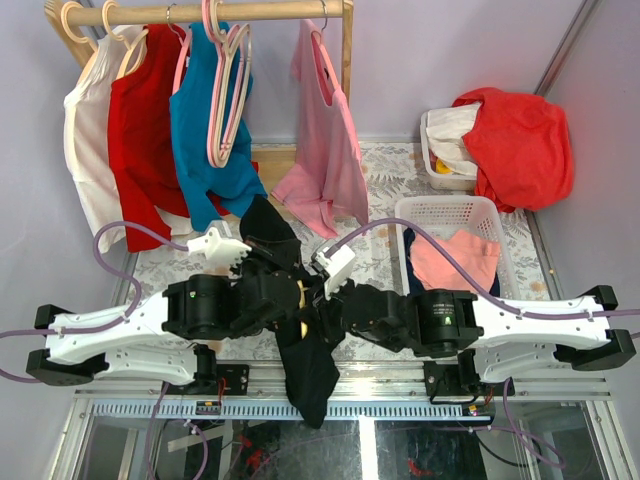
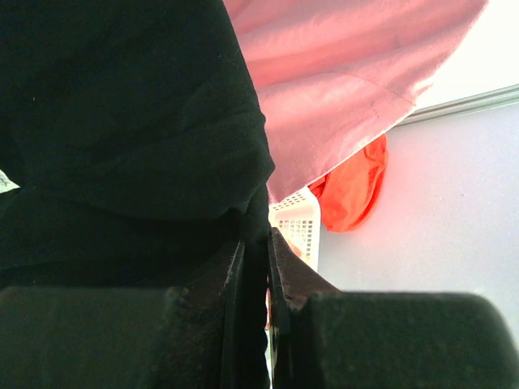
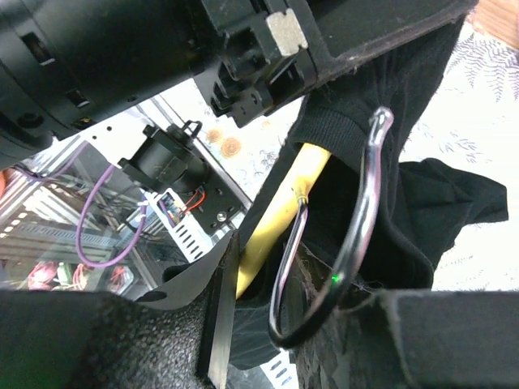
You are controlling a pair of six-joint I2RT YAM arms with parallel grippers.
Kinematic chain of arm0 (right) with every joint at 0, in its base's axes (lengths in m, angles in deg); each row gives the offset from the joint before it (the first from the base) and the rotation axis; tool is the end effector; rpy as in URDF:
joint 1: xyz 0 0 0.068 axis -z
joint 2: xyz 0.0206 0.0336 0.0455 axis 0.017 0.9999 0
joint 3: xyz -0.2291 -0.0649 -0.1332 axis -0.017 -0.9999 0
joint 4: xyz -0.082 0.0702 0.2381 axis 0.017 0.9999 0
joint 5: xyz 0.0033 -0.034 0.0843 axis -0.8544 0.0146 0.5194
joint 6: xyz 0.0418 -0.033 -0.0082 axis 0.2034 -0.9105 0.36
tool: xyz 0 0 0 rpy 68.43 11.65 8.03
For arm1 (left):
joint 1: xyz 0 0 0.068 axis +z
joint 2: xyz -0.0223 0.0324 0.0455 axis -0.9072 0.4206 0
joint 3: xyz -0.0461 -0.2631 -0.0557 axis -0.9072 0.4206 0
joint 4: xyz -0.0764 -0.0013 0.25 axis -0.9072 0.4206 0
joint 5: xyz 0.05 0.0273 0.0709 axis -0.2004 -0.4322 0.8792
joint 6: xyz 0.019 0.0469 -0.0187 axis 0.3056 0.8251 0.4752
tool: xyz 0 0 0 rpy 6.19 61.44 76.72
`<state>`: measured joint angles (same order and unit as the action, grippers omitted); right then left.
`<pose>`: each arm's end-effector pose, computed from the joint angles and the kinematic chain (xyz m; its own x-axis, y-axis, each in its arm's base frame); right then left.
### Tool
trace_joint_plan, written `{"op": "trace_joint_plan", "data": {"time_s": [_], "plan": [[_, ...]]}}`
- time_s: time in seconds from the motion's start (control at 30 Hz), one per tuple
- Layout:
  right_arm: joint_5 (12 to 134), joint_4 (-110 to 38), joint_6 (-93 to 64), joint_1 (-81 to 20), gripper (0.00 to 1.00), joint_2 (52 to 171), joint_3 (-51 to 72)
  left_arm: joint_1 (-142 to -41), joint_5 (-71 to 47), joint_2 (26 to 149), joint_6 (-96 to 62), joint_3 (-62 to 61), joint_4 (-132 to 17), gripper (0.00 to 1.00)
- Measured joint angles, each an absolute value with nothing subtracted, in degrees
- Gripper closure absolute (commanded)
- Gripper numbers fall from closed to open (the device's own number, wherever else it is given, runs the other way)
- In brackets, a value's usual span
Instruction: Place the t-shirt on the hanger
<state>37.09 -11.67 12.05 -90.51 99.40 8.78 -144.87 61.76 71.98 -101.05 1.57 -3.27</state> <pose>0.0188 0.2637 0.4043 -0.4862 -0.0428 -0.8728 -0.7328 0.5640 0.3806 0.0646 -0.1749 0.3853 -0.2701 -0.8014 -0.5336 -0.1456 0.5818 -0.8002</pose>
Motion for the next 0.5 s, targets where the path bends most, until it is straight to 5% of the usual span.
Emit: {"op": "trace_joint_plan", "data": {"time_s": [0.33, 0.5], "plan": [[32.11, -10.40, 11.85, -90.64, 0.66, 101.67, 9.15, -144.89, 61.49, 68.00, -98.27, 3.72, -7.78, 1.00], [29.99, -9.59, 11.87, -90.64, 0.96, 101.54, 8.78, -144.87, 61.01, 65.83, -95.91, 5.90, -11.60, 1.00]]}}
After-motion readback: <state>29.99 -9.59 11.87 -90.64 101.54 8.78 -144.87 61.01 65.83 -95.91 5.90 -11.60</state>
